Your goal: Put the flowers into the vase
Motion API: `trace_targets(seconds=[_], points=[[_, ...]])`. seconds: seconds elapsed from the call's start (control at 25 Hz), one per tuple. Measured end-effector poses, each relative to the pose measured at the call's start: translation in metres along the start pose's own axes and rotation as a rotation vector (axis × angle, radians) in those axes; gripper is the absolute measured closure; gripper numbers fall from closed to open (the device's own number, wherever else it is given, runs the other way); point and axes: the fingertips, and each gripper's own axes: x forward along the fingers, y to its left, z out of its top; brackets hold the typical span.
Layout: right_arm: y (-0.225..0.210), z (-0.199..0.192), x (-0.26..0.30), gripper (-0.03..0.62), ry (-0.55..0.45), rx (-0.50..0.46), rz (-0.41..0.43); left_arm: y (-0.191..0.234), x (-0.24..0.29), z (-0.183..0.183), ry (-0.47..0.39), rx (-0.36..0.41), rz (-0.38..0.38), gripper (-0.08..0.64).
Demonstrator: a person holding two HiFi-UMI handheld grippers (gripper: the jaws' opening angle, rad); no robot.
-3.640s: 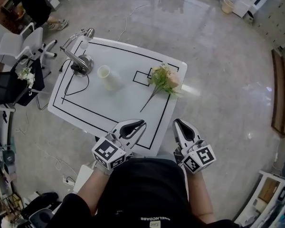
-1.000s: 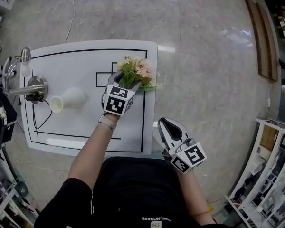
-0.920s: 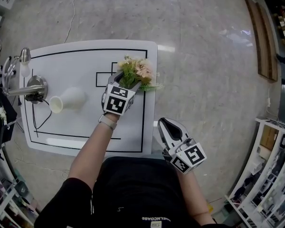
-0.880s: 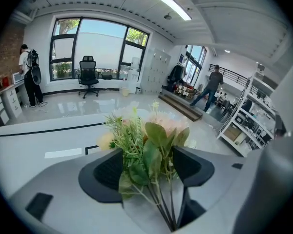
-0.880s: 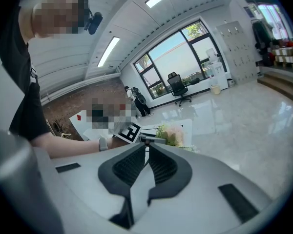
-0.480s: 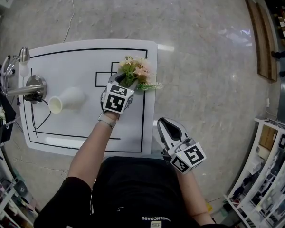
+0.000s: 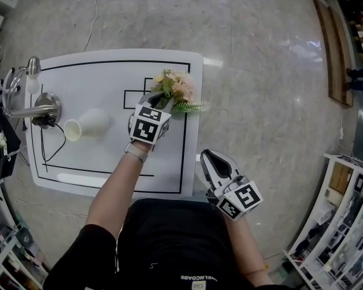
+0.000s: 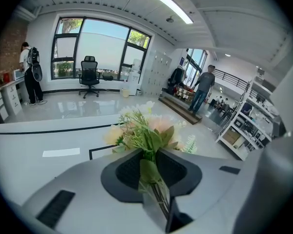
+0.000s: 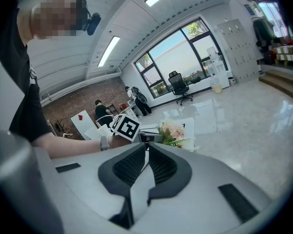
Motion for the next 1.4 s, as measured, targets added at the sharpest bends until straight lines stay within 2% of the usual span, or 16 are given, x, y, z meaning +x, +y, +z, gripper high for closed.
trace_targets(seconds=[0.36,0.64,1.12,1.4], points=[[0.004,0.0,0.0,0.578,-0.001,-0.007,0.017,0.003,-0.018,0.02,-0.072,-0.001,0.016,0.495],[0.012,0.002,0.006,0.578,-0.001,-0.016,0.054,0.01,-0.05,0.052,-0.156,0.011,0.052,0.5],[0.037,0.008,0.023,0.578,0.015,-0.066,0.173,0.031,-0.134,0.1,-0.32,-0.009,0.151,0.506],[0.068,0.012,0.049,0.578,0.035,-0.111,0.288,0.048,-0.208,0.126,-0.443,-0.023,0.222,0.508]])
